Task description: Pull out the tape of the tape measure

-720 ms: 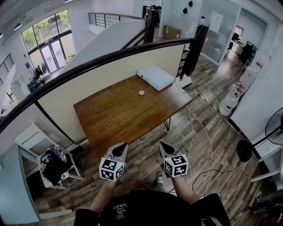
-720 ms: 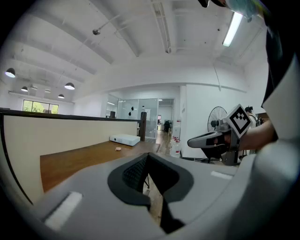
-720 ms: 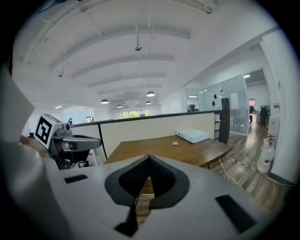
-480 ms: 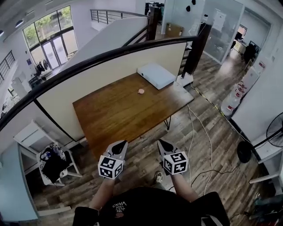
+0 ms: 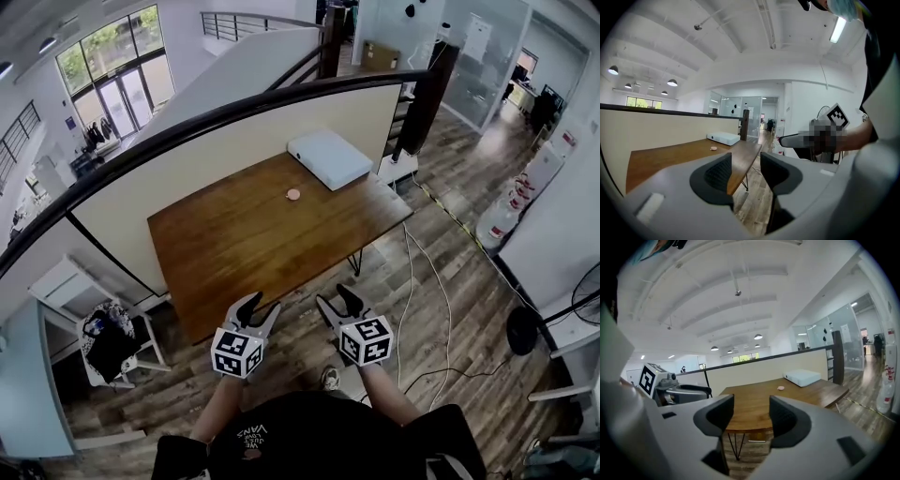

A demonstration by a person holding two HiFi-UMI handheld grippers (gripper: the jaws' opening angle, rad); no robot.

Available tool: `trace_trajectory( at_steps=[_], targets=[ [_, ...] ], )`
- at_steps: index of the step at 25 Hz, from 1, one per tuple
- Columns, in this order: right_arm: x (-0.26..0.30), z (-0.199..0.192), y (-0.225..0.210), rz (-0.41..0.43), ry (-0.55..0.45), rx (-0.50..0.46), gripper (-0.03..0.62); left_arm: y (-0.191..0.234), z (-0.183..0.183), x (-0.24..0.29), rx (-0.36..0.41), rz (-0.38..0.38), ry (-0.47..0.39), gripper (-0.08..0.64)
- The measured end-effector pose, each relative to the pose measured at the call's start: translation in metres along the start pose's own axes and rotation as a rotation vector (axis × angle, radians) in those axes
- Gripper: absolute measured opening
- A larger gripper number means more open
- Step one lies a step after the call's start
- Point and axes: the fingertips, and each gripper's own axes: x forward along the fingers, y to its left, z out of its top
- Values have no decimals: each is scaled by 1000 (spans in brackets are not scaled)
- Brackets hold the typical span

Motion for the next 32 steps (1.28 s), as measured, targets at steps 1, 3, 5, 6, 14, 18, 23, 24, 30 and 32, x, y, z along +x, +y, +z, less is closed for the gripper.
trace_trajectory(
  at_steps=[1, 3, 5, 6, 14, 18, 23, 24, 30, 32],
  targets=[
    [0, 0, -8, 11, 5, -4, 204, -3, 0, 7, -5, 8, 1, 178],
    [1, 1, -24, 26, 16, -12, 204, -8, 1, 23, -12, 23, 2, 178],
    [0, 1, -40, 35, 28, -22, 204, -12, 2, 38, -20, 37, 2, 178],
    [-1, 2, -49, 40, 33, -27, 204, -14, 3, 46, -25, 45, 0, 178],
    [-15, -2, -108, 68, 77, -34, 204, -29, 16, 87, -49, 119, -10, 178],
    [-10, -8, -115, 90, 99, -21, 204, -25, 13, 91, -53, 144, 18, 178],
    [10, -14, -125, 103, 129, -22, 204, -11, 10, 104, -68, 159, 21, 178],
    [16, -13, -127, 106, 132, -23, 204, -7, 10, 108, -69, 159, 23, 178],
    [56, -3, -141, 101, 151, -23, 204, 27, 15, 136, -78, 149, 37, 178],
    [73, 1, -146, 102, 157, -28, 204, 42, 20, 146, -78, 148, 35, 178]
  ],
)
